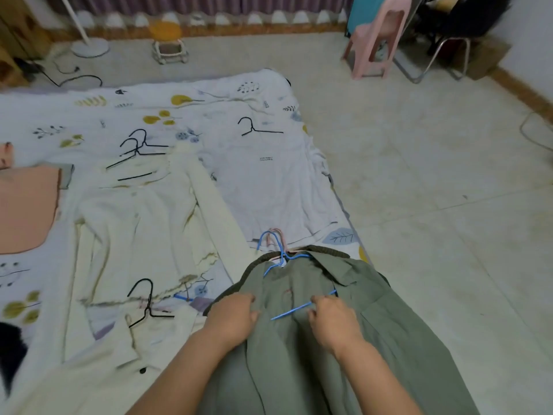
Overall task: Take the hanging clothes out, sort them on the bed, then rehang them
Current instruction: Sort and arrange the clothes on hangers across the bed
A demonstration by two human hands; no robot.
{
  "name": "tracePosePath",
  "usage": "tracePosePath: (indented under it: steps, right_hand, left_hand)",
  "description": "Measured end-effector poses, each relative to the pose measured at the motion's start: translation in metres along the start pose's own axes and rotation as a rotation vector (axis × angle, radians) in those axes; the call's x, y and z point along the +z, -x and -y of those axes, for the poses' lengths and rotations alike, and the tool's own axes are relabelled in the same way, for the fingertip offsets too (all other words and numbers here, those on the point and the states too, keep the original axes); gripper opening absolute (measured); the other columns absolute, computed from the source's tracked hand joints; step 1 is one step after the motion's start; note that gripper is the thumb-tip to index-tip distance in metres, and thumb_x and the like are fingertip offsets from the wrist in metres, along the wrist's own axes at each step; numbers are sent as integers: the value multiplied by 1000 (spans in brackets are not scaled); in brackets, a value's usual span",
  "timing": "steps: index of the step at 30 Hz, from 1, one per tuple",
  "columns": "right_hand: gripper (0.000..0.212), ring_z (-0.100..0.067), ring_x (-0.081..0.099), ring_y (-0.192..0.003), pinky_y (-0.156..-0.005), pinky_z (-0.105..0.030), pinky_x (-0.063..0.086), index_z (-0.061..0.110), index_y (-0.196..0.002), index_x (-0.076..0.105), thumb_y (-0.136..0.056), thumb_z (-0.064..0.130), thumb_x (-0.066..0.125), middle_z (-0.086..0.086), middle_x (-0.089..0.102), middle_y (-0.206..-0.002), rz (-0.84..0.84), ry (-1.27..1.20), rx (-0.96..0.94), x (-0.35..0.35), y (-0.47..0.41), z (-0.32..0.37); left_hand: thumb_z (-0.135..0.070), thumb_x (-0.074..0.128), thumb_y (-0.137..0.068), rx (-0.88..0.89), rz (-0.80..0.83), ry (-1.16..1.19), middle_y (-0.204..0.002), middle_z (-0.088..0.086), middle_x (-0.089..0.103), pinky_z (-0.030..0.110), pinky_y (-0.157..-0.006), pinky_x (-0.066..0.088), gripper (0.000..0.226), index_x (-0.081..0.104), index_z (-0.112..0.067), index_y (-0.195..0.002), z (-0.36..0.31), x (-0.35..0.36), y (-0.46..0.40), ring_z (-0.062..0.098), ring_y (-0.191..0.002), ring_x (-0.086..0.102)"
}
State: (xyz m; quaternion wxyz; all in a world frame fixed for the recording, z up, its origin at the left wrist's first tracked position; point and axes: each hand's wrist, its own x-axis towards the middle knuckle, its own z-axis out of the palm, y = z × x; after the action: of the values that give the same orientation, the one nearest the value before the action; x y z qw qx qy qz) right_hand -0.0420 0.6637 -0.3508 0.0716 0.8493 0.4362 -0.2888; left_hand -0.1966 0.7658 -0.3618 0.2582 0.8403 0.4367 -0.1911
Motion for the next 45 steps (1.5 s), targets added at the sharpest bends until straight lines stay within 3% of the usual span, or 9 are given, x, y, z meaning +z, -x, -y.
tracePosePath:
  steps: [4, 16, 25, 34, 45]
  right_hand:
    - [37, -25, 45, -124, -98, -32, 38, 17, -129, 50, -96, 29, 38, -7, 54, -131, -52, 26, -119, -31, 56, 11]
    - [36, -23, 40, -123, -97, -32, 35, 18, -128, 48, -95, 31, 42, -4, 50, -130, -347, 10, -469, -76, 226, 41]
    - [42, -25, 37, -126, -102, -37, 33, 21, -133, 46, -95, 38, 43, -4, 48, -133, -374, 104, -674, -67, 321, 84]
    - [43, -24, 37, -126, -100, -37, 35, 22, -135, 43, -96, 41, 42, -3, 46, -133, -286, 222, -840, -33, 390, 171]
    - [46, -24, 37, -128, -99, -38, 38, 22, -137, 40, -96, 43, 42, -4, 44, -136, -206, 299, -869, 56, 469, 321]
  left_hand:
    - [-34, 42, -95, -36, -52, 115, -132, 4, 53, 24, -95, 39, 40, 47, -18, -131, -5, -16, 63, 19, -121, 50]
    - [-36, 45, -95, -171, -415, 317, -127, -7, 55, 25, -90, 40, 35, 47, -26, -128, -14, -38, 275, 13, -115, 51]
    - [-37, 46, -95, -338, -606, 358, -131, -3, 52, 25, -89, 39, 41, 45, -21, -132, 10, -23, 412, 14, -117, 50]
    - [-37, 45, -96, -546, -687, 355, -134, 2, 49, 28, -94, 40, 43, 42, -19, -135, 95, -6, 527, 19, -118, 50]
    - [-38, 42, -96, -712, -620, 350, -134, 0, 48, 27, -90, 43, 44, 39, -20, -136, 264, 37, 661, 16, -113, 52]
